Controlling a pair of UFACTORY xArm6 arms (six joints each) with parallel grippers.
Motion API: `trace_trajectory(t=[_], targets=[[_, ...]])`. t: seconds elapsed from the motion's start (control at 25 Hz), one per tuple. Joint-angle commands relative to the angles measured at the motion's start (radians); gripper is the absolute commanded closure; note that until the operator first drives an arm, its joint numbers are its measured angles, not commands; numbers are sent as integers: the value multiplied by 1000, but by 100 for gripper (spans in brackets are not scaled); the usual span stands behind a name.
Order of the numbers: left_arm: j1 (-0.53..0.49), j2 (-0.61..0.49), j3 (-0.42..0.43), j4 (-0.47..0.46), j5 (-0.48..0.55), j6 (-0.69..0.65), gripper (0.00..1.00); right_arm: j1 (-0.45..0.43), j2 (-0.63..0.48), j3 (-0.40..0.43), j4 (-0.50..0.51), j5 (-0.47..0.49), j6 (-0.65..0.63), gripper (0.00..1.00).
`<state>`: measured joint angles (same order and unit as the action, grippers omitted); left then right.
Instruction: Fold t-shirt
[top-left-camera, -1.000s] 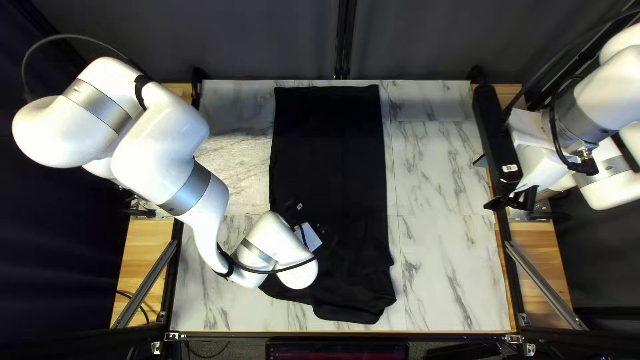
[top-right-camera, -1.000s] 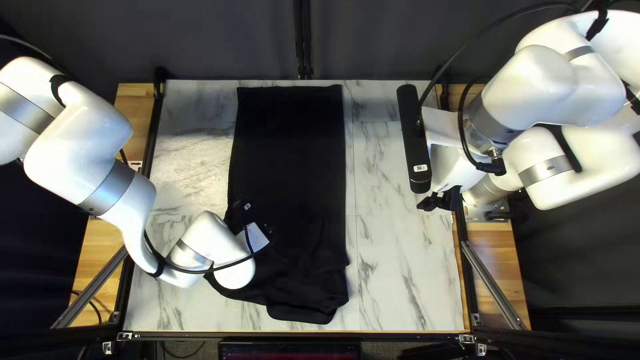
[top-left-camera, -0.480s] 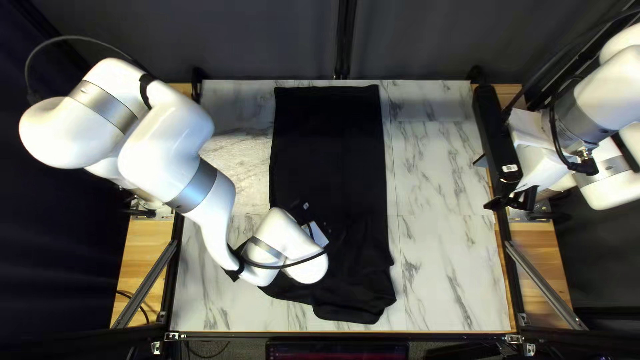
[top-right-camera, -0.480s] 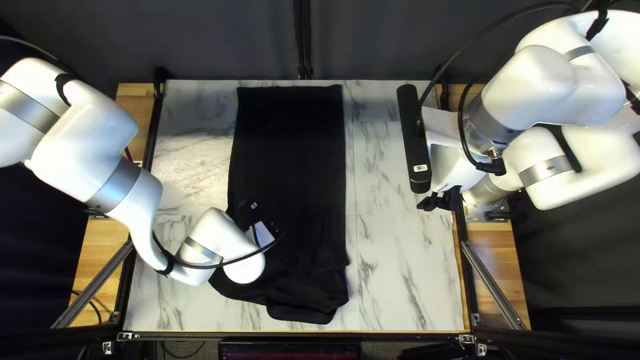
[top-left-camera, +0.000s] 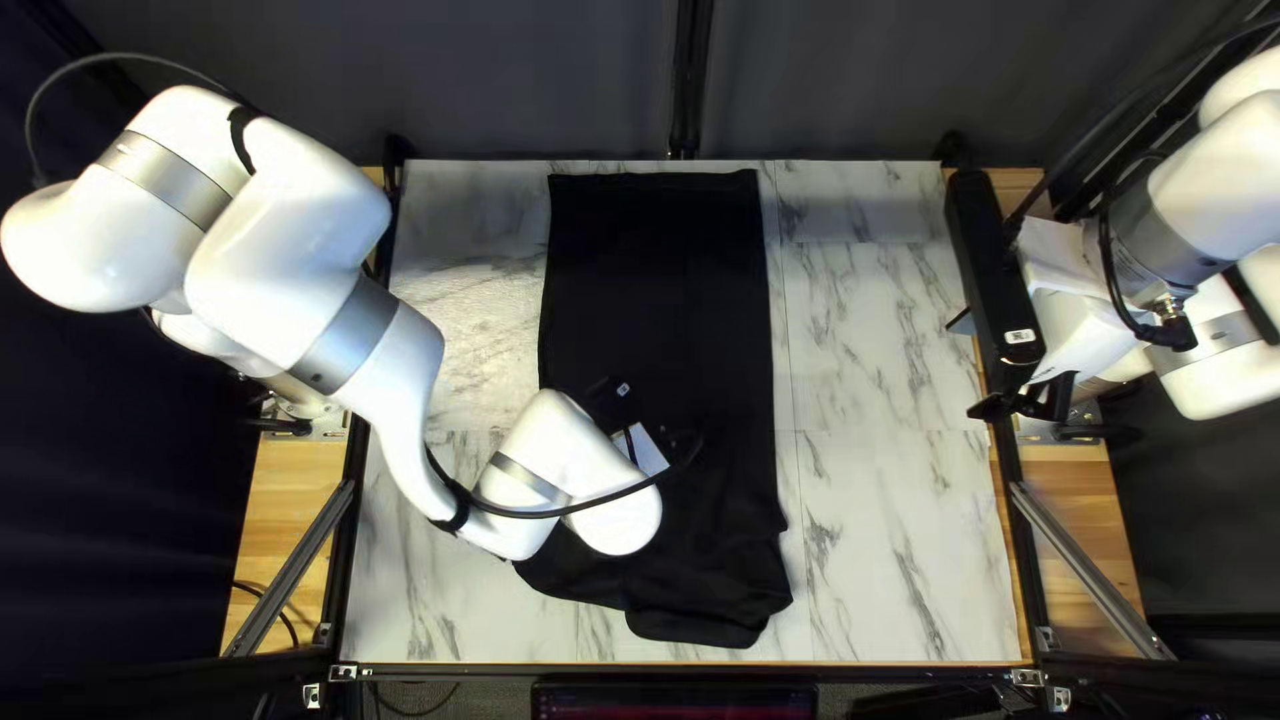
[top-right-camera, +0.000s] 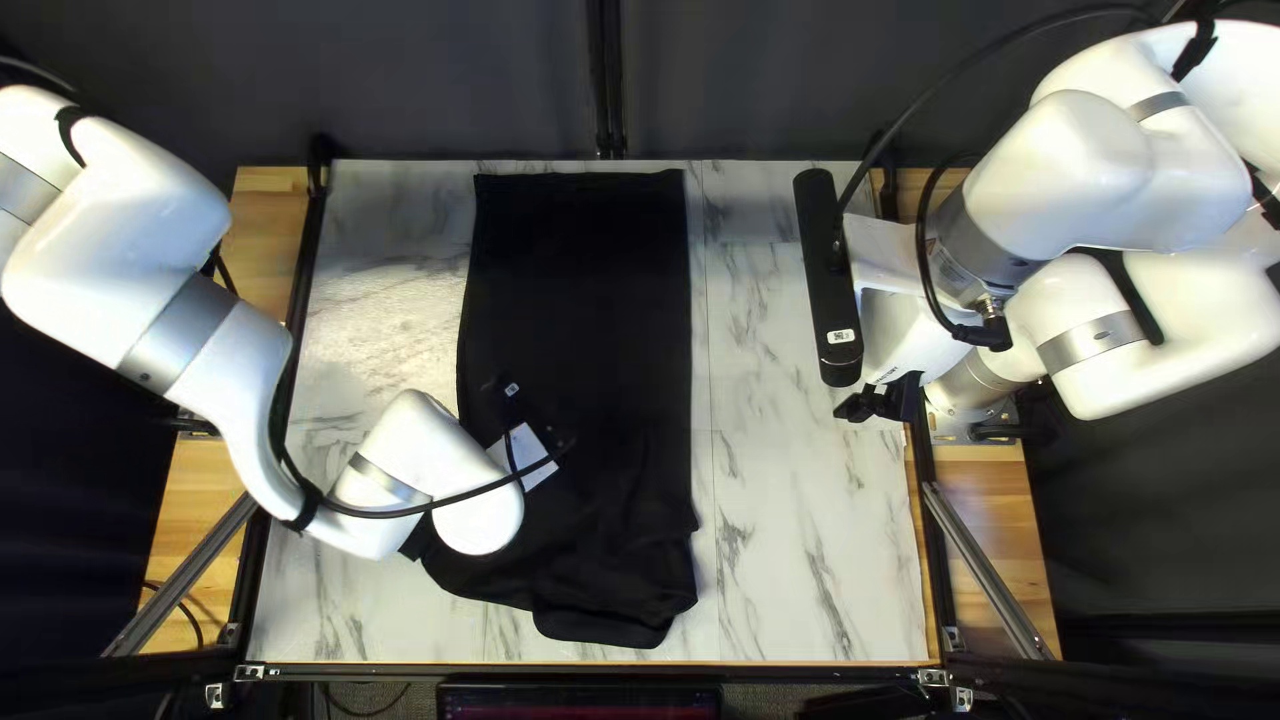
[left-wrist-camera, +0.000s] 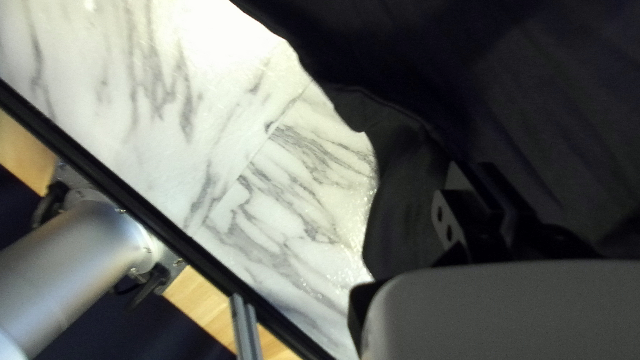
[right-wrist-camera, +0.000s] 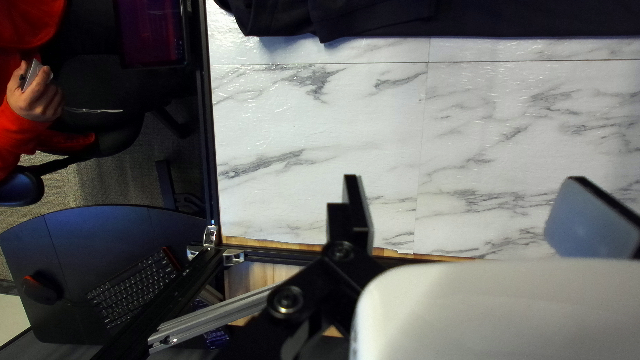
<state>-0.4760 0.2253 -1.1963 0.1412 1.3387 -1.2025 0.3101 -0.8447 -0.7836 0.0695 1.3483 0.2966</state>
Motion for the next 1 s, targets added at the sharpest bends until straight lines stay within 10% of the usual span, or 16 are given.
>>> trace_trajectory(t=[0.04, 0.4, 0.68, 0.76, 0.88, 1.0], targets=[[13, 14, -14, 12, -1, 21, 96, 0, 0, 0, 0, 0, 0, 0], [64, -83, 166, 11, -32, 42, 95, 0, 0, 0, 0, 0, 0, 0], [66, -64, 165, 12, 137, 57, 91, 0, 0, 0, 0, 0, 0, 0], [72, -55, 172, 9, 165, 64, 70, 0, 0, 0, 0, 0, 0, 0], [72, -43, 171, -5, 184, 60, 0, 0, 0, 0, 0, 0, 0, 0], [40, 3, 101, -27, 217, 25, 0, 0, 0, 0, 0, 0, 0, 0]])
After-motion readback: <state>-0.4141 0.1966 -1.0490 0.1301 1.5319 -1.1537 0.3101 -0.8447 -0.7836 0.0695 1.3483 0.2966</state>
